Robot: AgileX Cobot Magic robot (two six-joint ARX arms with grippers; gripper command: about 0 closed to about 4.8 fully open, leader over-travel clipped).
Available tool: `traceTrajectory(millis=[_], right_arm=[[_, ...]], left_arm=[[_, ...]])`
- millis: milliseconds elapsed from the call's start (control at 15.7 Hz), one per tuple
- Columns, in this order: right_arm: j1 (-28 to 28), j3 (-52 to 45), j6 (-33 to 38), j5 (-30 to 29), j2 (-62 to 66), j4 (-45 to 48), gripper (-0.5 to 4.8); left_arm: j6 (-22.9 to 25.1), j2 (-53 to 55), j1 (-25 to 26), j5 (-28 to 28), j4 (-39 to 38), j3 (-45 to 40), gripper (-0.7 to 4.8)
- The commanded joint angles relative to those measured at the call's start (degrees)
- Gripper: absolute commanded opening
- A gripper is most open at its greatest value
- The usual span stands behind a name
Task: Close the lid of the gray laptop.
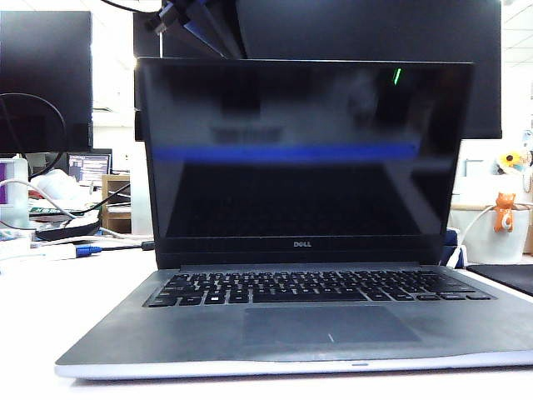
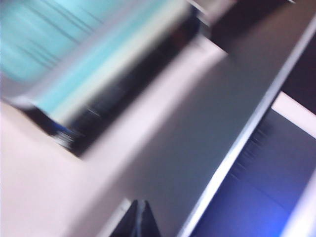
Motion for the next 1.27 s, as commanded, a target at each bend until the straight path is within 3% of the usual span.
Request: traceTrajectory(millis=[64,510,829,1020,1275], right_arm=[[-0.04,0.33,-0.48,-0.24,-0.11,0.92,-0.02],[-0.04,0.33,-1.66,-0.2,-0.13,-1.46,-0.02],[-0.04,0.31,-3.61,-0.9,-0.2,-6.91,-0.02],[0.0,0.31,-3.58,-6.8,-0.2,-7.56,-0.02],[0.0,0.28,-5.6,-6.78,-0.17,-11.93,-0.02]], left_arm=[[0.13,0.28,-2.75,1.25,-6.69,-0.42,-0.06],[-1.81,-0.28,-8.79,0.35,-8.31,-3.04,-0.06],[-5.14,-5.79,-8.66,-0.35,-0.59,-14.78,-0.06],[-7.15,-6.21,-8.66,-0.17,3.54,-20.96,-0.06],[-9.68,-7.02,-8.74,0.22,8.61,-26.56,-0.06]])
